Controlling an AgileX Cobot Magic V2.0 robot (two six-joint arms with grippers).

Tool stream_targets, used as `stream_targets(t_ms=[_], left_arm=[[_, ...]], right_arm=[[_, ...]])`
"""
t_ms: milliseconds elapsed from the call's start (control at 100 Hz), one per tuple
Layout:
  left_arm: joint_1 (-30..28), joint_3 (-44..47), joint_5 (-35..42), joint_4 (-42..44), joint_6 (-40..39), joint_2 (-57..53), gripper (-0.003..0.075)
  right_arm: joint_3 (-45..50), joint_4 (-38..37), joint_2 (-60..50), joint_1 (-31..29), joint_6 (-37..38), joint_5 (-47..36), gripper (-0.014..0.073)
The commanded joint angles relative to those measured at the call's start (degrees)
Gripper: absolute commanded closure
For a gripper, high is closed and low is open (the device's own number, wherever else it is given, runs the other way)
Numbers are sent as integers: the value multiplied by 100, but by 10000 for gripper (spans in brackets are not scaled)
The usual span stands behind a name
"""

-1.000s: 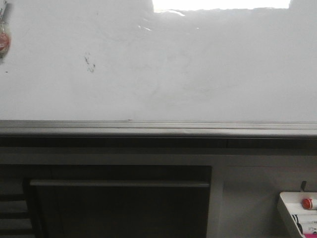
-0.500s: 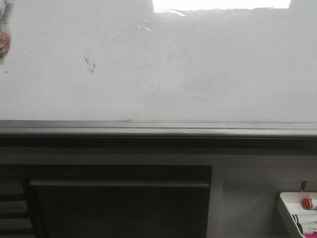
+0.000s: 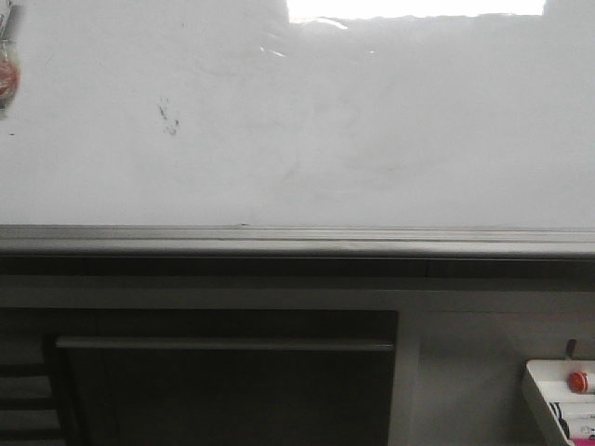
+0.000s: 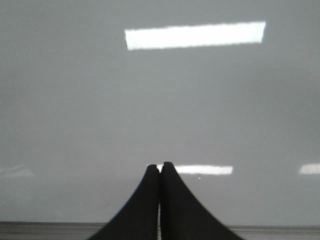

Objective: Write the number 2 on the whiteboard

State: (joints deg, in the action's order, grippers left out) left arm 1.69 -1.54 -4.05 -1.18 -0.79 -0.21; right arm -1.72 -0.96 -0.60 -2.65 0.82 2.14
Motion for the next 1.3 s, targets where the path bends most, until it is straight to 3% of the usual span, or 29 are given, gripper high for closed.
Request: stream_targets(t_ms=[0, 250, 540, 700, 1060, 1160, 1290], left_arm=[[45, -613, 251, -129, -51, -142, 738], [45, -2347, -1383, -117, -51, 634, 738], [45, -3754, -3104, -46, 79, 2020, 738], [45, -3829, -3450, -355, 79, 2345, 738], [173, -3806, -3337, -317, 79, 2510, 734], [436, -3806, -3298, -304, 289, 2625, 660], [868, -3806, -3254, -307, 680, 2776, 416]], right_arm=[[-704, 14, -53, -24, -17, 319, 666], [-2443, 14, 846, -16, -17, 2039, 666], [-3863, 24, 2384, -16, -28, 3254, 666], [-3956, 35, 2867, -16, -28, 3450, 666], [-3945, 45, 3153, -16, -28, 3751, 666], [-3937, 45, 3153, -16, -28, 3794, 652], [-3937, 45, 3153, -16, -28, 3866, 502]])
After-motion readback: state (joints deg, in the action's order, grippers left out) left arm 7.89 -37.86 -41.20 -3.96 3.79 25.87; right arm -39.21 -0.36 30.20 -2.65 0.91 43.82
